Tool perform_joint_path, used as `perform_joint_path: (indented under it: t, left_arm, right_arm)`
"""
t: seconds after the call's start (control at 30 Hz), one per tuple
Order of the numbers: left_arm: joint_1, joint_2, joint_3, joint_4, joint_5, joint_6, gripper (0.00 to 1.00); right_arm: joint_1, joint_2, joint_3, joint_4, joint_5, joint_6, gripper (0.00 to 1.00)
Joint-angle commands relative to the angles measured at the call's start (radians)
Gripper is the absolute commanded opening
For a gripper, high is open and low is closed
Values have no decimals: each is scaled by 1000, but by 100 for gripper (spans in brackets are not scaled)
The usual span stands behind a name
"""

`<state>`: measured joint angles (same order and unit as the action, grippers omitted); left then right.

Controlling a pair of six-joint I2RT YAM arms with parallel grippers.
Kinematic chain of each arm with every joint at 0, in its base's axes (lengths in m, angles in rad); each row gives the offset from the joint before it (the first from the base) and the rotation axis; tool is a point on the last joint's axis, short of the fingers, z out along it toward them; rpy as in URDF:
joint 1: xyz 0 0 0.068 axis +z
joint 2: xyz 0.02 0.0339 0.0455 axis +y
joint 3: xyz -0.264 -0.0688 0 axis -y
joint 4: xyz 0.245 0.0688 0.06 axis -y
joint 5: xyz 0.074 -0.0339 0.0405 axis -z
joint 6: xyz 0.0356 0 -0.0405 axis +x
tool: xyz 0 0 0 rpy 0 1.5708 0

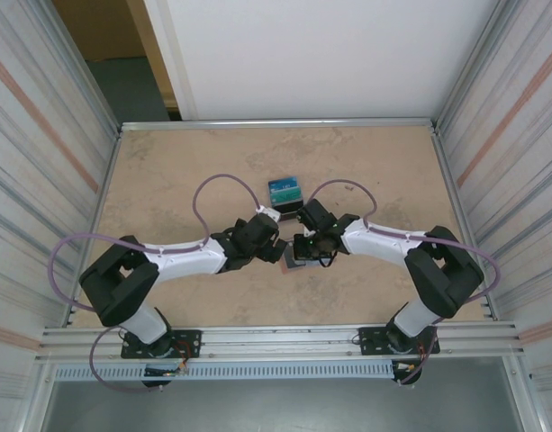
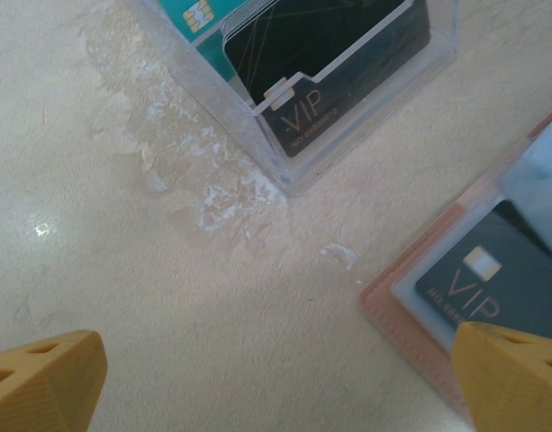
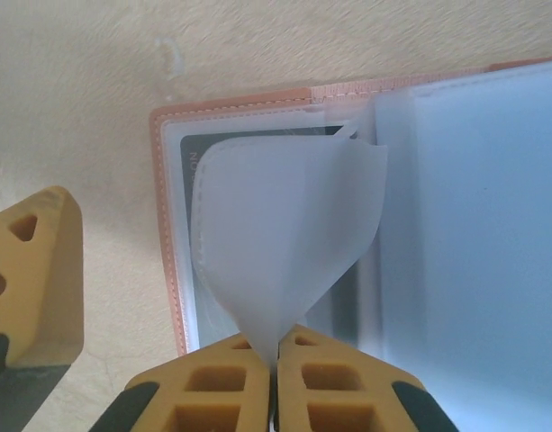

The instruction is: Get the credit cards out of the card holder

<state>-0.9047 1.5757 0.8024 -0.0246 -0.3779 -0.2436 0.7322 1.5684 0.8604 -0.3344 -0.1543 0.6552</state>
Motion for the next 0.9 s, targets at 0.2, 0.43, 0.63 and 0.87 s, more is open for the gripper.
perform_joint_path:
  t: [0.2,0.43,0.63,0.87]
  left_arm:
    - [-14,24,43,-11,-16,-15,99]
    - [-18,94,73,-31,37,-28,99]
    - [-21,144,93,-82,33,-41,99]
    - [-23,178,111,-139,6,-56,99]
  right_arm:
    - [-59,-84,-78,109,-189,38,7]
    - [-59,-94,-106,128,-212,42,7]
    - [-61,-96,-112,91,-162,42,13]
    - [-63,-129,-120,27,-66,43,31]
